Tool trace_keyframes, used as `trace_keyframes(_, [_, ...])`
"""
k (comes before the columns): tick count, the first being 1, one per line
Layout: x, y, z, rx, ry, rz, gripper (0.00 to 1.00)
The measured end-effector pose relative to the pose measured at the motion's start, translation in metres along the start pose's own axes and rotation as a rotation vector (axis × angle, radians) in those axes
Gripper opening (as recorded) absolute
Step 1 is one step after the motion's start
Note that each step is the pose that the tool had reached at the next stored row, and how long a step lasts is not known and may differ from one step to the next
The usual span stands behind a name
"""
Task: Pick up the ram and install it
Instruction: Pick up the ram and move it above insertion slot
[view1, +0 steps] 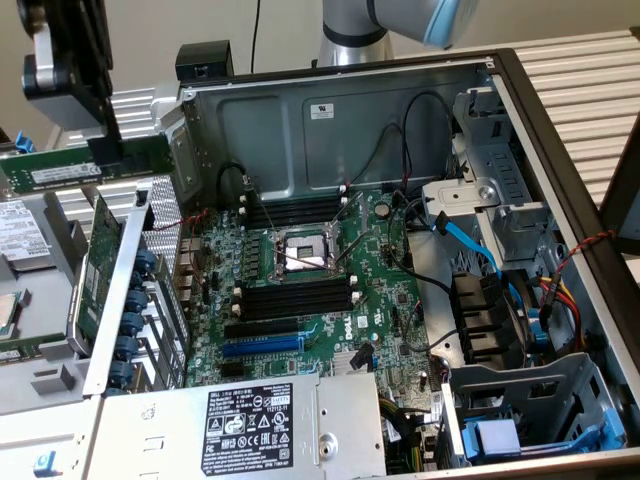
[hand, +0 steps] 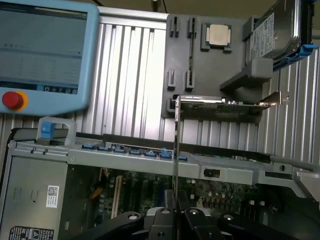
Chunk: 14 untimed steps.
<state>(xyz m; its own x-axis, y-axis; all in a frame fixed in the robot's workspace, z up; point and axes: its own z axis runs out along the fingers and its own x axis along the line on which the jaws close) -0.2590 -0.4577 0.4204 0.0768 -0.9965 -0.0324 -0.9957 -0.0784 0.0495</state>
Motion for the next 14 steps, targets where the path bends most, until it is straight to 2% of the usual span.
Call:
trace_keyframes(6, [0.002, -0.0257, -0.0024, -0.0004, 0.0045, 0.0, 0.13])
trace_keyframes(14, [0.004, -0.0613, -0.0061, -0.0005, 0.0065, 0.0, 0.13])
